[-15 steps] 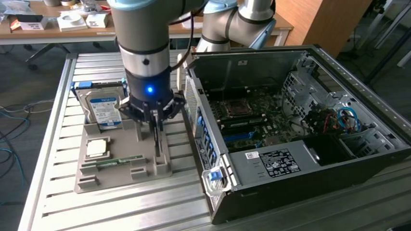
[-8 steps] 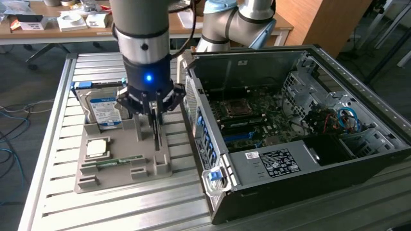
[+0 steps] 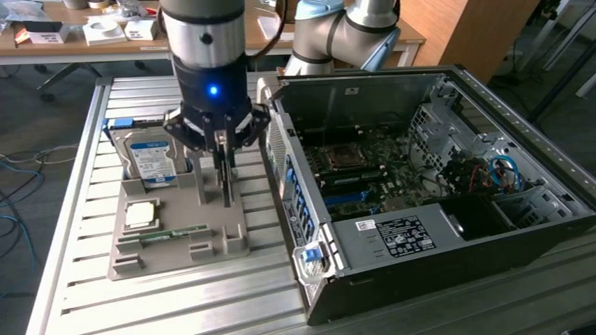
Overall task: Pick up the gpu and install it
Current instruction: 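Pick up the gpu and move the gpu toward the slot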
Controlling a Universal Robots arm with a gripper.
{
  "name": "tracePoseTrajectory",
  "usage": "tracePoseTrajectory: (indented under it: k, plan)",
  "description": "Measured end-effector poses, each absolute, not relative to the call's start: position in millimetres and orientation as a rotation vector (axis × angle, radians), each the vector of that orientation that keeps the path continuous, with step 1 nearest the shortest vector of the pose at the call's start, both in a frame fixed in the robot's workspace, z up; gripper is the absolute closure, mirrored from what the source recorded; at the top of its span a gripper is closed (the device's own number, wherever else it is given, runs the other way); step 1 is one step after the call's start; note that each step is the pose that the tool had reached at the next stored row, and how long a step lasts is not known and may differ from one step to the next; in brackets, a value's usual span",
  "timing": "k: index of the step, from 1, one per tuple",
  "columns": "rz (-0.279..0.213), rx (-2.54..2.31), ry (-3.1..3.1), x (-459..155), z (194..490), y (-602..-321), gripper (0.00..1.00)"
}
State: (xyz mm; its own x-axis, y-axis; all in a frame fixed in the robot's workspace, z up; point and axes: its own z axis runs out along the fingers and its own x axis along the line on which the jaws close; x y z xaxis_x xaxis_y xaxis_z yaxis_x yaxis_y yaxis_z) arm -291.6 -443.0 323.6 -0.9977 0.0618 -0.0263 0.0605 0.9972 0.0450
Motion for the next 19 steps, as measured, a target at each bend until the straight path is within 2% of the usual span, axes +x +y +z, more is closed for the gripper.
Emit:
tracePoseTrajectory:
  k: [19]
  plan:
    - [0.069, 0.095, 3.112, -291.5, 382.9, -443.0, 0.74]
